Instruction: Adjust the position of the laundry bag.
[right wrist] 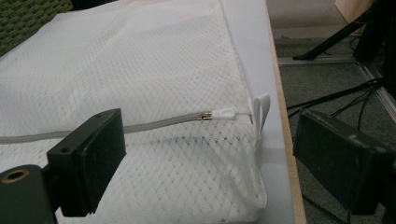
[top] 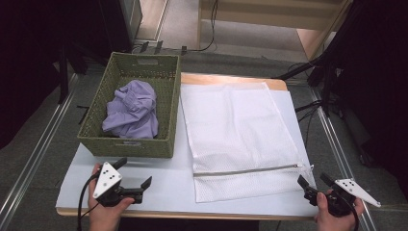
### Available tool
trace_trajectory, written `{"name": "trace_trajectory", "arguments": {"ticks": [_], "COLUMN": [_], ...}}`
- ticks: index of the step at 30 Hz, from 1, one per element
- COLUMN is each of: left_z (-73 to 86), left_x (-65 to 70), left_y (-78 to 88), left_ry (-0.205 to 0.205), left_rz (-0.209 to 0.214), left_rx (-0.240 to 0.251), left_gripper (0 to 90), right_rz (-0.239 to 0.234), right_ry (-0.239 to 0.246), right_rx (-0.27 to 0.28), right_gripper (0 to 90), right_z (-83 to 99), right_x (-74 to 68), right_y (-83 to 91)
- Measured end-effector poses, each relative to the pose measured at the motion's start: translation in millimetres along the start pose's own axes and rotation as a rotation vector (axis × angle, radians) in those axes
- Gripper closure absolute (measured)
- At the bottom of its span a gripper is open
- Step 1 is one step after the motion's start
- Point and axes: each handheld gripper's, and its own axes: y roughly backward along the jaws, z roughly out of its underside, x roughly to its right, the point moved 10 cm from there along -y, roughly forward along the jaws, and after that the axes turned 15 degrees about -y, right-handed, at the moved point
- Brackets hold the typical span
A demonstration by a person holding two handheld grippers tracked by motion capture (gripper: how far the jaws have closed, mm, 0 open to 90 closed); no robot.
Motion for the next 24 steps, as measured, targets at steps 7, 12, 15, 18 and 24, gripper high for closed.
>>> {"name": "trace_trajectory", "arguments": {"ticks": [7, 12, 15, 18, 24], "left_z": [-15.4, -19.5, -21.1, -21.7, -22.4], "left_x": [50.0, 78.9, 93.5, 99.6, 107.0], "left_y": [-41.0, -60.4, -77.6, -89.1, -100.7], "left_ry": [-0.039, -0.065, -0.056, -0.036, -0.051], "left_rz": [0.078, 0.144, 0.152, 0.162, 0.153], "left_rx": [-0.035, -0.063, -0.12, -0.153, -0.203], "left_gripper": [14.5, 20.9, 26.2, 29.2, 36.0], "right_rz": [0.002, -0.006, 0.011, 0.049, 0.093], "right_ry": [-0.017, -0.031, -0.023, -0.028, -0.043], "right_rx": [0.002, -0.004, -0.012, -0.022, -0.056], "right_gripper": [13.4, 14.6, 16.5, 22.6, 30.9], "right_z": [-0.4, -1.8, -0.9, 0.0, 4.4], "right_x": [5.8, 6.3, 7.3, 12.6, 24.0], "right_y": [-1.6, -5.0, -6.6, -6.9, -11.3]}}
